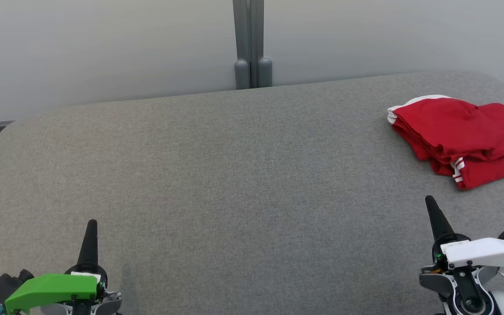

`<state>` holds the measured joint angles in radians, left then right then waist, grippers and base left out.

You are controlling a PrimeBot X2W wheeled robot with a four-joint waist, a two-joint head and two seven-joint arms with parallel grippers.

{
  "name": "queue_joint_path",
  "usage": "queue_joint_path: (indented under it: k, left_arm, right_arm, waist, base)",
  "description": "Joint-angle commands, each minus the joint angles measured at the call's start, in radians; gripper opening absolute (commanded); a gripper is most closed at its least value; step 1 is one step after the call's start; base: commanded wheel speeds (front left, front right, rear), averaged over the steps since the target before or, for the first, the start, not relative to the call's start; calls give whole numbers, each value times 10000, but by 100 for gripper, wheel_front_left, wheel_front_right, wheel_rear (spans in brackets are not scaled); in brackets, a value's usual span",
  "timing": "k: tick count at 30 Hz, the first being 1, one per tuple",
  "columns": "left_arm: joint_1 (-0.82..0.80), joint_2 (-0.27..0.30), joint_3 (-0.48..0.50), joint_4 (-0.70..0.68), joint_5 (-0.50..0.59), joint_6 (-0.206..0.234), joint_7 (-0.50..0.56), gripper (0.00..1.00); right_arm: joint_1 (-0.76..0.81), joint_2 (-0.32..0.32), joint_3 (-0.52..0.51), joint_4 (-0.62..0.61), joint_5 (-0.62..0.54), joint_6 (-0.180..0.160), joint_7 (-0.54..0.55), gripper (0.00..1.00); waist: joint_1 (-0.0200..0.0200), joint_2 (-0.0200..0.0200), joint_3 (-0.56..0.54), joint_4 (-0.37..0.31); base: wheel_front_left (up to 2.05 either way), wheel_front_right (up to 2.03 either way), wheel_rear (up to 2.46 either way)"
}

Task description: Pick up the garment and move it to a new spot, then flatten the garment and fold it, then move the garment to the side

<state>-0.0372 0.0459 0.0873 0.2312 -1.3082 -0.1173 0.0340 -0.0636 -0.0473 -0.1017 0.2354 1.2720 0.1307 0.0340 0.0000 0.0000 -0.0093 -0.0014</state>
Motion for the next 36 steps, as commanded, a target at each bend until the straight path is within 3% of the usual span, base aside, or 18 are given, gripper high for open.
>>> queue_joint_path:
  k: [1, 36]
  left_arm:
    - [-280, 60, 52, -31, -258, -66, 70, 0]
    - [-748, 70, 272, 137, -2796, -151, 755, 0]
  right_arm:
    - [-171, -47, -31, -30, 278, 4, 80, 0]
    - [-482, -48, -129, 95, 3116, 1, 764, 0]
  waist:
    - [0, 0, 4, 1]
    - [0, 0, 108, 13]
  base:
    - [0, 0, 0]
    - [0, 0, 0]
